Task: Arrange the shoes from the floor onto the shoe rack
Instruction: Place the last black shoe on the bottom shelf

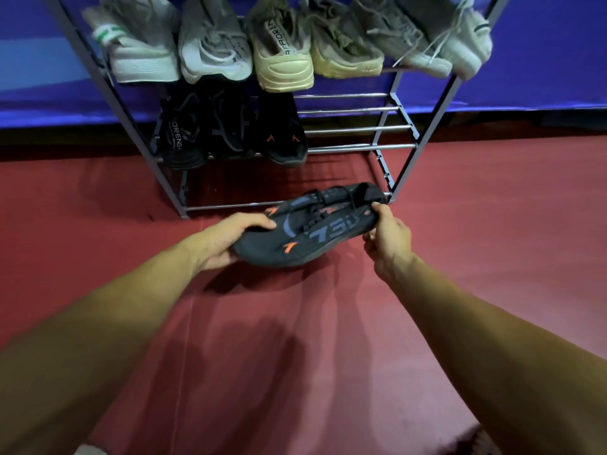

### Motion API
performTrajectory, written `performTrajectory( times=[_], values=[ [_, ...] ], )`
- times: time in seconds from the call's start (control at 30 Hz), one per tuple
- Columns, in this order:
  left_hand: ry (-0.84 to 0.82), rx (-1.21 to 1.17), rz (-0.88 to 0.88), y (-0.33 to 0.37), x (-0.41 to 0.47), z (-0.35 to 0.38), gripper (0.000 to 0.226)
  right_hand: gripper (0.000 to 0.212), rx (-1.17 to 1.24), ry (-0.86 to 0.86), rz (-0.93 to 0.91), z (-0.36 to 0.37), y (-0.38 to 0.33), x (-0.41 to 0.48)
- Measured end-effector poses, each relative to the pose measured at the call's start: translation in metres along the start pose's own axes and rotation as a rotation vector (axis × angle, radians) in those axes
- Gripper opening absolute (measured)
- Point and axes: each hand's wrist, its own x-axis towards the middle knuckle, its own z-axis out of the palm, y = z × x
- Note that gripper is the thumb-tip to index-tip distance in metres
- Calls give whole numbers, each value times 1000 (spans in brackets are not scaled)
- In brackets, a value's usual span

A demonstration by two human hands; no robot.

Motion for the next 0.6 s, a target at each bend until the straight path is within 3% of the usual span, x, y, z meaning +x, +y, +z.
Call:
performTrajectory(
  times=[0.13, 0.4, 0.6],
  values=[
    [66, -219, 95, 13, -7, -1, 10, 23, 158, 15, 43, -10, -13, -1],
    [50, -363, 223, 43, 9, 62, 6, 5, 384, -207, 112, 15, -22, -19],
    [243, -390, 288, 66, 31, 85, 23, 16, 233, -333, 104, 15, -24, -13]
  ],
)
